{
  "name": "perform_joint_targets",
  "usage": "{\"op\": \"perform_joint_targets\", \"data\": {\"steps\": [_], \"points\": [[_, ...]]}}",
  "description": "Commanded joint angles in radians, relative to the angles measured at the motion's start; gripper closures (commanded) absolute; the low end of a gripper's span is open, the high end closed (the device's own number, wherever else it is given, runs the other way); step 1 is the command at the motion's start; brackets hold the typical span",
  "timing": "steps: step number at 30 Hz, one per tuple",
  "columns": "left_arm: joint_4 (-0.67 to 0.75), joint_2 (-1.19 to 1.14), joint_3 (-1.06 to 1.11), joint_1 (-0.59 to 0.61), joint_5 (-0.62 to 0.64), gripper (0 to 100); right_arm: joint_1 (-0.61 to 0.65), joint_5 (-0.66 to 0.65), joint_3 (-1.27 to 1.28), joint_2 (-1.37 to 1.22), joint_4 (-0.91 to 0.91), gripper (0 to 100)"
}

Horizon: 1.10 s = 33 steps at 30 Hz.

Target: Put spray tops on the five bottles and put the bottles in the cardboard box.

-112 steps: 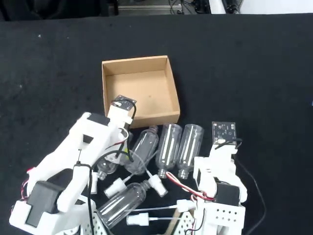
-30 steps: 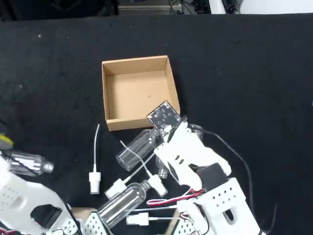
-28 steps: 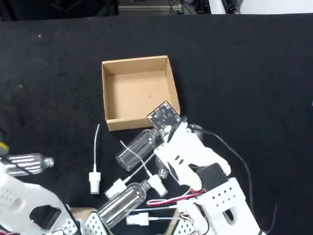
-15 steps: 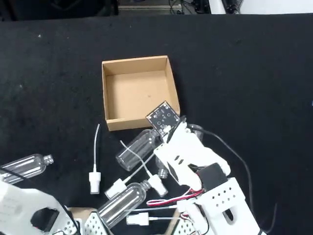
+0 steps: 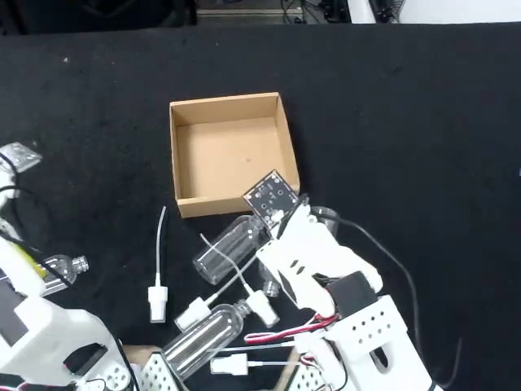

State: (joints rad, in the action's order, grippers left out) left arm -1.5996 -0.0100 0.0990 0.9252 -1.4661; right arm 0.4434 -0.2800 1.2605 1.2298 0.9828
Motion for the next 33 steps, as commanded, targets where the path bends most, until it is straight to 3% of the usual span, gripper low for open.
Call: {"op": "perform_joint_targets", "data": {"steps": [1, 11, 21, 27, 33], "points": [[0.118, 0.064, 0.077, -0.028, -0.126, 71, 0.012, -0.002, -0.007, -0.007, -0.021, 77.6], [0.17, 0.052, 0.114, 0.004, -0.207, 68, 0.012, -0.002, -0.007, -0.007, -0.02, 77.6], [0.528, 0.064, 0.364, 0.058, -0.232, 69, 0.009, -0.002, -0.007, -0.007, -0.02, 77.6], [0.483, 0.064, 0.364, 0.056, -0.17, 70, 0.009, -0.002, -0.007, -0.007, -0.021, 77.6], [0.368, 0.064, 0.36, 0.016, 0.015, 86, 0.009, -0.002, 0.004, -0.007, -0.025, 77.6]]}}
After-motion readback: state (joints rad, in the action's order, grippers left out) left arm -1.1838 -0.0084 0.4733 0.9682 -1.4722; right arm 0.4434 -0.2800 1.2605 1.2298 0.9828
